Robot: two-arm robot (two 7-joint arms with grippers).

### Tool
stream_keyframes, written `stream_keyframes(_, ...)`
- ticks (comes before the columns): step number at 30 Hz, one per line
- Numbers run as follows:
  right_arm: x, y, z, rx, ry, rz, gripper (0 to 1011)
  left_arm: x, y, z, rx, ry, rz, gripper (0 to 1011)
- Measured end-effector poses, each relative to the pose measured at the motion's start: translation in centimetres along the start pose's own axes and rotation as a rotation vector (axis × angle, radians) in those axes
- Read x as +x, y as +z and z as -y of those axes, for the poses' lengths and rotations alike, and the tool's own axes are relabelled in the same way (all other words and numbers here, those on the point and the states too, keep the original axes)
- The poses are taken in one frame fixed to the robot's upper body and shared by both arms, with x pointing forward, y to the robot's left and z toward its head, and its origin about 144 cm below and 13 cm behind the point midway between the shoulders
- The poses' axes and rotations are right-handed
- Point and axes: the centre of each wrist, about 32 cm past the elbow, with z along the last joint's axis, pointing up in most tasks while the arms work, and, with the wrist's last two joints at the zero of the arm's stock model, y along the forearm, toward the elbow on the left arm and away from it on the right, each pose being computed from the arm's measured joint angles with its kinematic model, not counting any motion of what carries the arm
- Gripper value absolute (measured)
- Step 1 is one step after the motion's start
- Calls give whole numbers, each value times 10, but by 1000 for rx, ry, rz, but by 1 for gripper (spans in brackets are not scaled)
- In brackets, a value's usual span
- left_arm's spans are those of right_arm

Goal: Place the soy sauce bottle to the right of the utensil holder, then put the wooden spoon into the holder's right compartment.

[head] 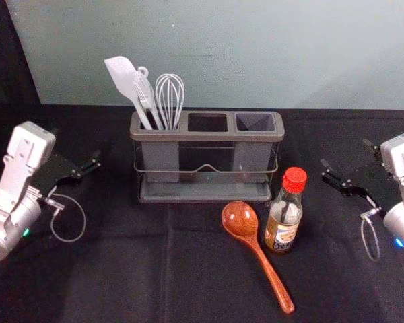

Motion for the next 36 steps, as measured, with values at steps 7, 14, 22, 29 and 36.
stream_keyframes(7,0,0,0,0,0,0,1003,0,0,0,0,0,0,1005)
stream_keyframes(14,0,0,0,0,0,0,1003,0,0,0,0,0,0,1005)
stream_keyframes(22,0,0,0,0,0,0,1003,0,0,0,0,0,0,1005)
stream_keyframes(29,0,0,0,0,0,0,1003,0,0,0,0,0,0,1005)
stream_keyframes(36,0,0,0,0,0,0,1003,0,0,0,0,0,0,1005)
